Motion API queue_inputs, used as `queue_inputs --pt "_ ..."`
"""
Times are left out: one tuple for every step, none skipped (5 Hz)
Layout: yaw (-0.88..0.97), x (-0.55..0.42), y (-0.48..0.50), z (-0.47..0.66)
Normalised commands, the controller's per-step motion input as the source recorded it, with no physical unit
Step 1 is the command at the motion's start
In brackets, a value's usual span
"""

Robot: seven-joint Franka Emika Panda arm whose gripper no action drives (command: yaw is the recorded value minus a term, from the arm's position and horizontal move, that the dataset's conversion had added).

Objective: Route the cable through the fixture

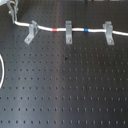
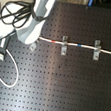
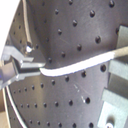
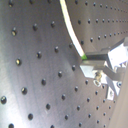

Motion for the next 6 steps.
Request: queue_inputs --pt "0.02 0.372 -0.433 -0.27" --pt "0.06 0.428 -0.361 -0.33" --pt "0.1 0.275 -0.364 -0.43" --pt "0.22 -0.176 -0.281 -0.48" --pt "0.17 -0.282 -0.21 -0.47" --pt "0.36 0.135 -0.289 -0.37"
